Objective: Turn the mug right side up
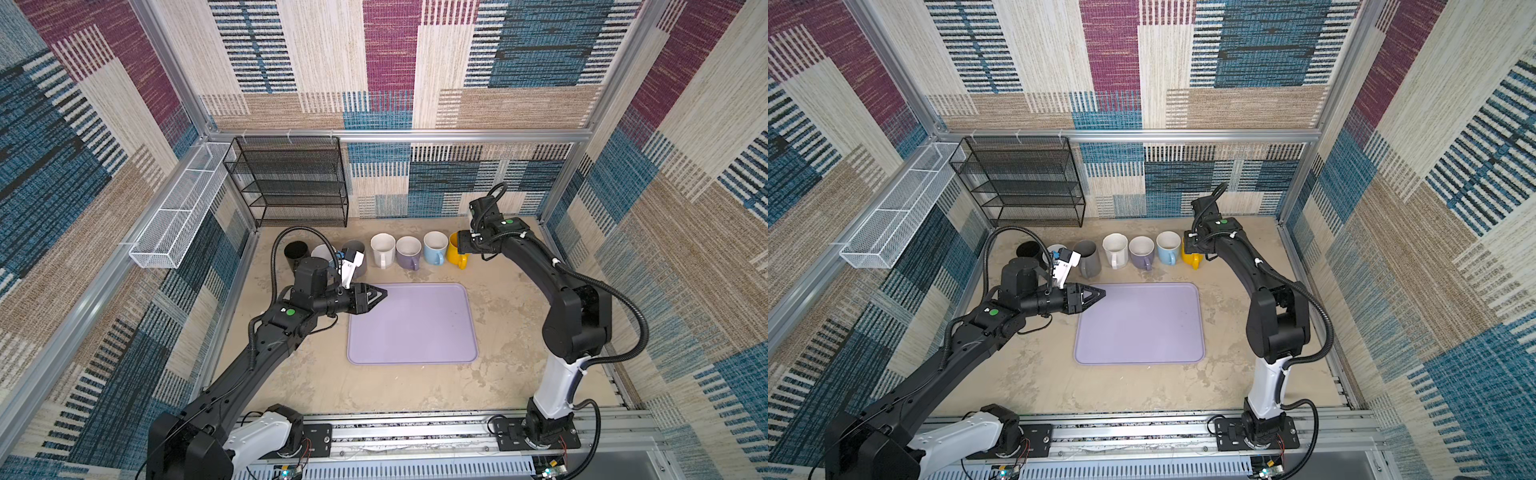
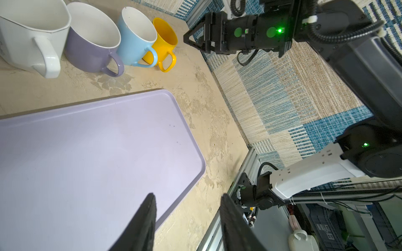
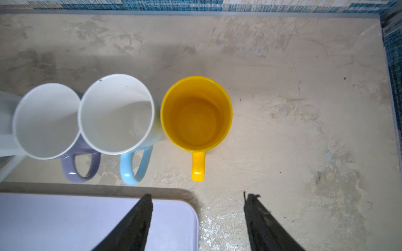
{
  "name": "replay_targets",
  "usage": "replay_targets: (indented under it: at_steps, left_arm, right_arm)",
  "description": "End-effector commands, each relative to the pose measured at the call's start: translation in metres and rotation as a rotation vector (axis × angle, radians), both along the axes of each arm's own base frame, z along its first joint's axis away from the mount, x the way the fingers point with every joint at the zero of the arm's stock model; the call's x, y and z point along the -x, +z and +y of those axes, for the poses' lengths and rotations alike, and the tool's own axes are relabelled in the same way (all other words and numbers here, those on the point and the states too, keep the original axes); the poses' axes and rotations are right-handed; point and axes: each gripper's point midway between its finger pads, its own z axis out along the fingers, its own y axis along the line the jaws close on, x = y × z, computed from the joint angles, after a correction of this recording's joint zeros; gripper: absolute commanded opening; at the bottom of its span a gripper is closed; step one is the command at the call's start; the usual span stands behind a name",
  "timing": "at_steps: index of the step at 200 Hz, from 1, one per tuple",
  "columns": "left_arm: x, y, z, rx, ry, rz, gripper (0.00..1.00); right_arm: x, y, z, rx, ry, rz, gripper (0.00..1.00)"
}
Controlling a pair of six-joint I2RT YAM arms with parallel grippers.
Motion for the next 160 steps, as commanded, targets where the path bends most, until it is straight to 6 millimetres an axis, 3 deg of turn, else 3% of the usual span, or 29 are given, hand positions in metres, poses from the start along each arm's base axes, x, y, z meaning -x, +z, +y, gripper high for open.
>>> replay_targets:
  at_steps: [1,53,57,94,111,125,135,160]
  left_arm:
    - [-0.002,0.001,0.001,-0.017,0.002,-0.010,0.49]
    - [-0.002,0.004,0.004,-0.037,0.014,-0.012,0.55]
    - [-0.002,0.006,0.005,-0.036,0.015,-0.015,0.55]
    - [0.002,0.010,0.006,-0.032,0.019,-0.022,0.64]
    - [0.003,0.012,0.008,-0.036,0.022,-0.026,0.76]
    - [0.005,0.013,0.009,-0.042,0.025,-0.031,0.78]
    - [0.008,0.016,0.008,-0.034,0.009,-0.042,1.00]
    - [0.013,0.024,0.011,-0.038,0.012,-0.071,0.99]
  right_arm:
    - [-0.003,0.028,0.008,-0.049,0.036,-0.097,0.72]
    - [0.010,0.076,0.012,-0.102,0.076,-0.224,0.84]
    - [0.013,0.069,0.012,-0.102,0.079,-0.210,0.85]
    - [0.024,0.088,0.011,-0.119,0.084,-0.263,0.97]
    - [0.027,0.097,0.009,-0.127,0.081,-0.286,1.00]
    - [0.031,0.103,0.009,-0.137,0.080,-0.303,1.00]
    - [0.033,0.108,0.008,-0.143,0.075,-0.319,1.00]
    - [0.040,0.121,0.002,-0.143,0.049,-0.356,1.00]
